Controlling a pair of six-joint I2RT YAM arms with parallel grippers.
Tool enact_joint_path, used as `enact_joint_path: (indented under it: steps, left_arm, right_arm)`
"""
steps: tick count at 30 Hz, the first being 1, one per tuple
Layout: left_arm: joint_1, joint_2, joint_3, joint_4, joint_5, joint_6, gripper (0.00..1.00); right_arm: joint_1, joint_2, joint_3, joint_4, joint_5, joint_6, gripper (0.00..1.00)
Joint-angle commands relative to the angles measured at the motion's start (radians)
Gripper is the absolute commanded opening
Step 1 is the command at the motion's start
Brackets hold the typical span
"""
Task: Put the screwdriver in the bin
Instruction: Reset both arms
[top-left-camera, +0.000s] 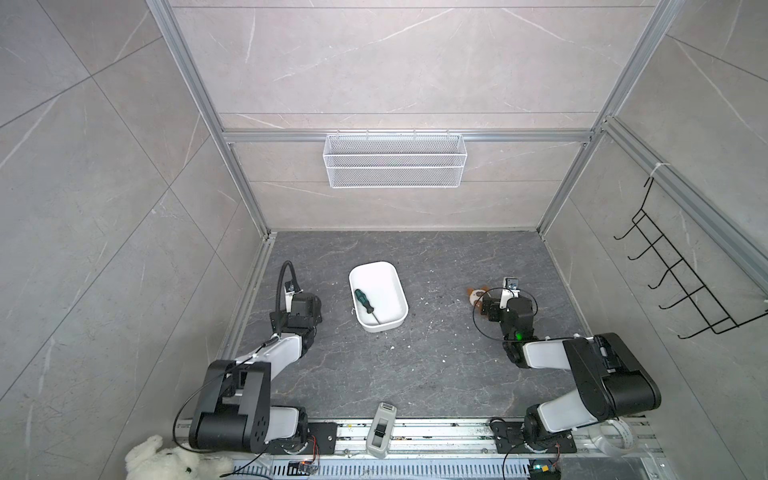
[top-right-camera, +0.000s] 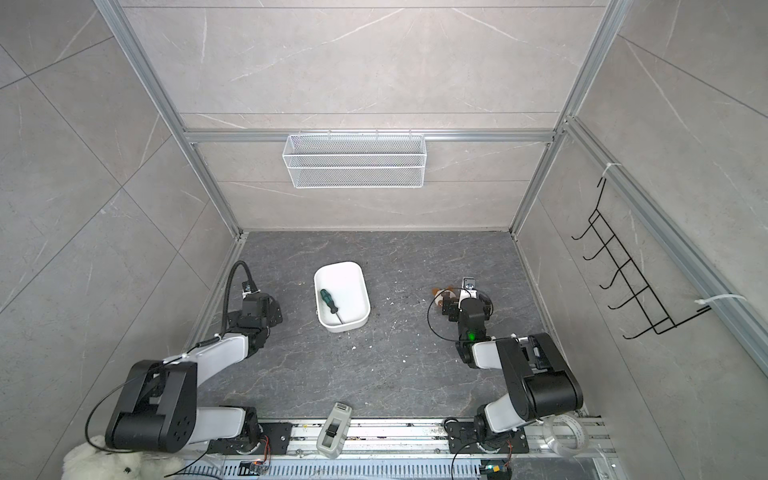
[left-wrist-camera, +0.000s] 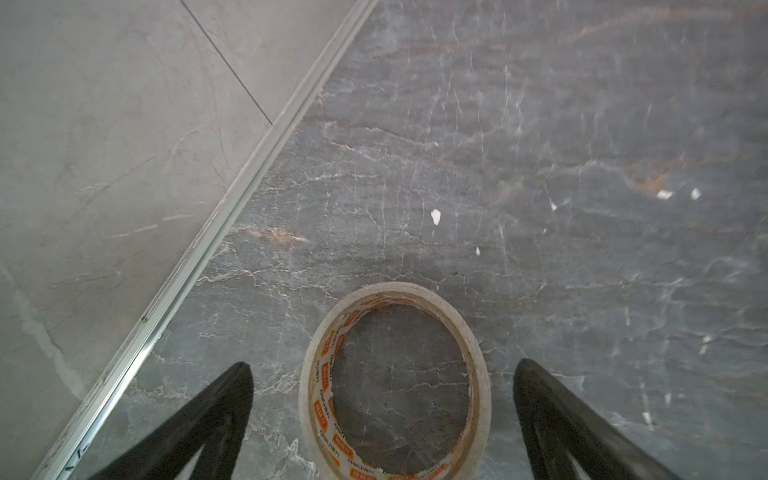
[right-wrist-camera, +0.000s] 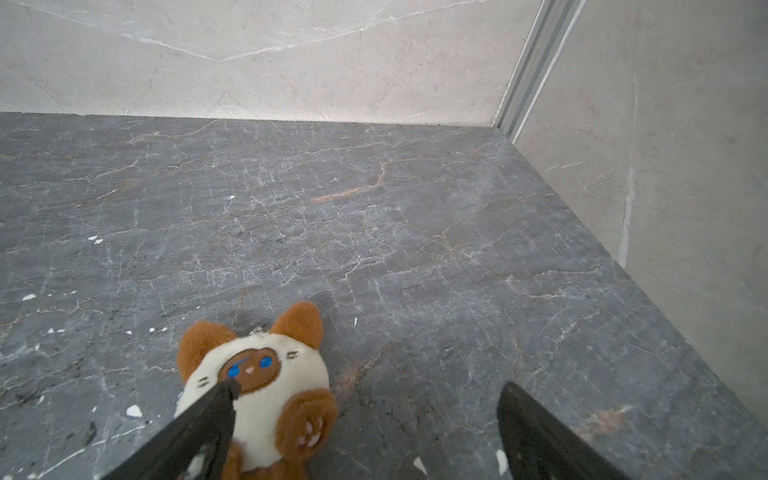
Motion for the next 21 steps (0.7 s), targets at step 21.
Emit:
enact_joint_path:
  steps: [21]
  left_arm:
    - [0.112, 0.093, -0.047, 0.438, 0.264, 0.123, 1.0]
  right_arm:
    - [0.002, 0.001, 0.0, 0.021, -0.012, 0.012, 0.99]
